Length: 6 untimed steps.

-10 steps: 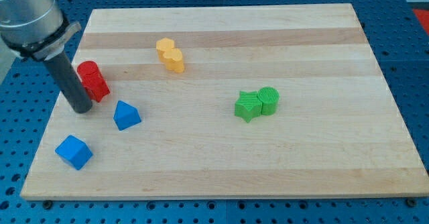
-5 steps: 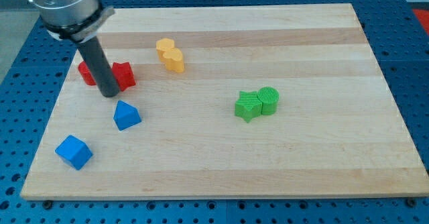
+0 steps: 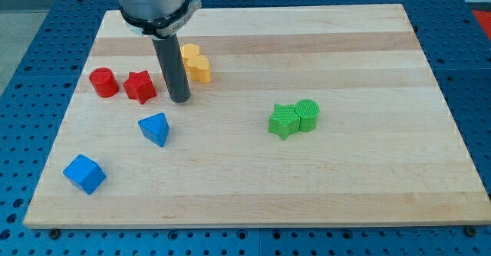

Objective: Move the red star along with red circle towards center left

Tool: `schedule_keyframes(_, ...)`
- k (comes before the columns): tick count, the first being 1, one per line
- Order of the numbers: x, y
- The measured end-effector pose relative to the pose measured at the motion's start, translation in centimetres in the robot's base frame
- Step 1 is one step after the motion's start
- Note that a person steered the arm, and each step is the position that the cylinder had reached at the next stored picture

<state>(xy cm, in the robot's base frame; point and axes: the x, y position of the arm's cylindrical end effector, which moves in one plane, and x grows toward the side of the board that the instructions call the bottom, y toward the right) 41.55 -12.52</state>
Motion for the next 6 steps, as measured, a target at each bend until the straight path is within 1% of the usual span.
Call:
schedule_keyframes(2,-1.5,-2.0)
schedule_keyframes(4,-1.5,-2.7)
schedule_keyframes(6,-1.5,-5.1)
